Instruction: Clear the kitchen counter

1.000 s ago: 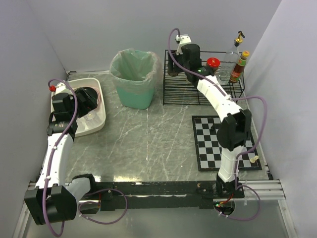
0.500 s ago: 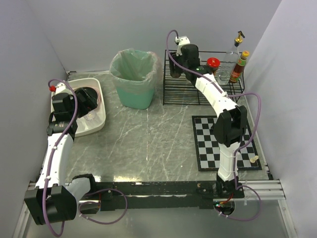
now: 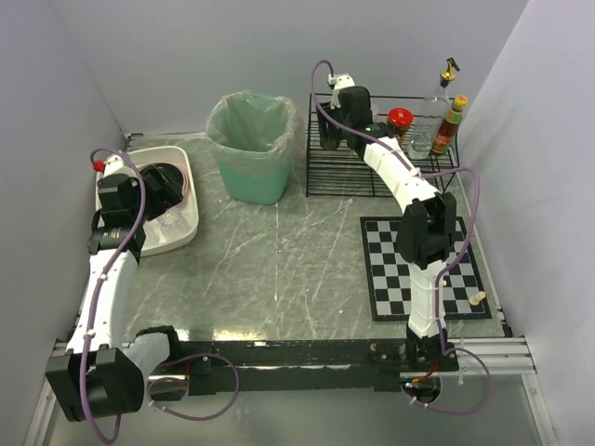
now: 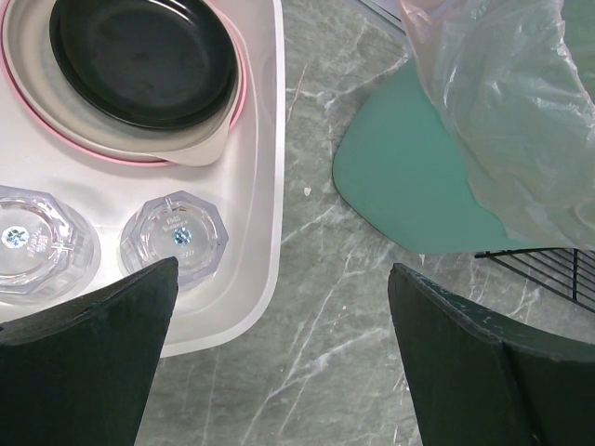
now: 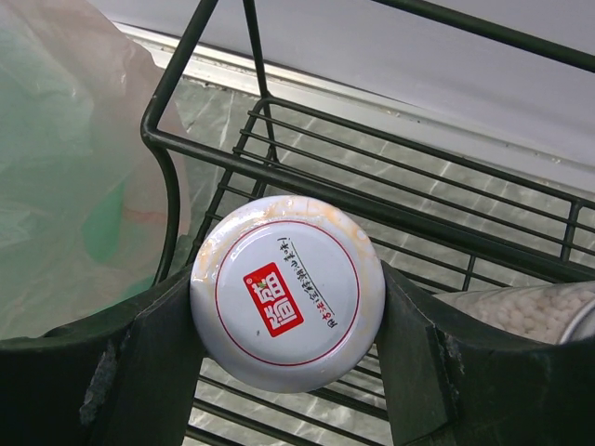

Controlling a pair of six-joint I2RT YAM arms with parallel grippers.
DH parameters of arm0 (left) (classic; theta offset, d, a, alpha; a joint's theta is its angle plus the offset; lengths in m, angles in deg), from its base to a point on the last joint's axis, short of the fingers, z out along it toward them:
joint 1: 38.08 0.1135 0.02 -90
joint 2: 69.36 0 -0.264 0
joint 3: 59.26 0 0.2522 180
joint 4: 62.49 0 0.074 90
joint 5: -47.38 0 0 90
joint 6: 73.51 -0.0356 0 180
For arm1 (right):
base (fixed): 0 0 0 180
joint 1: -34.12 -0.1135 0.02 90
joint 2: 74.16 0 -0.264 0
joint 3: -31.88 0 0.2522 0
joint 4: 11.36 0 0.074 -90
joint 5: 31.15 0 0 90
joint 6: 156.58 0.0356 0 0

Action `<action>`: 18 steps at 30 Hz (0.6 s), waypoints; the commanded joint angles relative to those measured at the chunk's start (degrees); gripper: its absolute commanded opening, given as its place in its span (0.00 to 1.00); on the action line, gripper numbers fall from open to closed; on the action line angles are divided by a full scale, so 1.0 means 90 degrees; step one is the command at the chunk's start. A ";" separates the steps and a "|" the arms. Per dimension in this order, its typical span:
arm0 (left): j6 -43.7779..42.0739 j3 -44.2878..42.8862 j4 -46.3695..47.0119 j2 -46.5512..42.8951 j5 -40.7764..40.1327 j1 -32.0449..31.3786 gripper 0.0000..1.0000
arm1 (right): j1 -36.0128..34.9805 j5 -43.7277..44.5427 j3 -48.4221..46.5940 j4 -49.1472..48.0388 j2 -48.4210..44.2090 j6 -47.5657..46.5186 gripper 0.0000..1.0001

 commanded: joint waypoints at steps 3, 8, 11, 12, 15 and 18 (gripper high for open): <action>-0.0031 -0.0126 0.0270 0.0004 0.0060 0.0025 0.99 | 0.0095 0.0029 -0.0358 -0.0741 -0.0045 -0.0088 0.24; -0.0031 -0.0127 0.0270 0.0023 0.0060 0.0025 0.99 | 0.0104 0.0058 -0.0348 -0.0731 0.0013 -0.0088 0.61; -0.0041 -0.0136 0.0260 0.0024 0.0080 0.0025 0.99 | 0.0114 0.0097 -0.0358 -0.0741 0.0023 -0.0088 0.71; -0.0041 -0.0136 0.0260 0.0024 0.0089 0.0025 0.99 | 0.0104 0.0098 -0.0358 -0.0751 0.0023 -0.0098 0.73; -0.0041 -0.0136 0.0260 0.0014 0.0070 0.0025 0.99 | 0.0104 0.0136 -0.0358 -0.0770 -0.0016 -0.0098 0.83; -0.0041 -0.0127 0.0270 0.0014 0.0070 0.0025 0.99 | 0.0104 0.0166 -0.0339 -0.0848 -0.0084 -0.0146 0.90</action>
